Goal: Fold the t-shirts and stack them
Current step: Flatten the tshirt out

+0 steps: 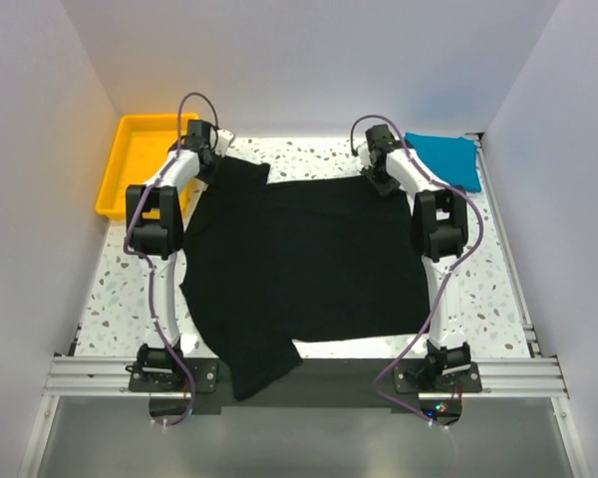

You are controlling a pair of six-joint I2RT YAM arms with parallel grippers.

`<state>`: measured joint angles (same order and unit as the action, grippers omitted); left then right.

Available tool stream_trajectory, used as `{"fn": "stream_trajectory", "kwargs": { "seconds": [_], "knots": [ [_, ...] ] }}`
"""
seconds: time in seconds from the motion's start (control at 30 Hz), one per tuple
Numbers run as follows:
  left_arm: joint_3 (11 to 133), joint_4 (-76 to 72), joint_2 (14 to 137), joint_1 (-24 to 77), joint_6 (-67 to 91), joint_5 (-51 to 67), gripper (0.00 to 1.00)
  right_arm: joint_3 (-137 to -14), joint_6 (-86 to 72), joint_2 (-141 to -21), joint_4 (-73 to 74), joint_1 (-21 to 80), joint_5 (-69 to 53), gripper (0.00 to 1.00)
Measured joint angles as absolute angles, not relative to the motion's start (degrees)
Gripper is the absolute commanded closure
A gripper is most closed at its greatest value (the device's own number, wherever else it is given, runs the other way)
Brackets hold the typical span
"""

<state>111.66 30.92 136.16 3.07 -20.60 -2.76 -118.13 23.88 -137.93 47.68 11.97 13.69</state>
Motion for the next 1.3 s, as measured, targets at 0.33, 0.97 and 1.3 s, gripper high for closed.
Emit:
{"fn": "stream_trajectory", "kwargs": {
  "seconds": [0.33, 0.97, 1.3],
  "knots": [
    [116.4, 30.9, 139.2, 3.1, -20.6, -2.9, 0.71, -131.5, 22.0, -146.3, 44.0, 11.9, 17.8, 0.68],
    [83.1, 41.6, 96.2, 4.7, -33.6, 24.8, 0.39, -117.3, 28.9, -121.6, 56.4, 11.2, -0.1, 0.18],
    [51.4, 49.3, 83.2, 11.6, -46.2, 21.4, 0.57, -81.7, 41.1, -106.1, 63.2, 11.3, -2.7, 0.56]
  ]
}}
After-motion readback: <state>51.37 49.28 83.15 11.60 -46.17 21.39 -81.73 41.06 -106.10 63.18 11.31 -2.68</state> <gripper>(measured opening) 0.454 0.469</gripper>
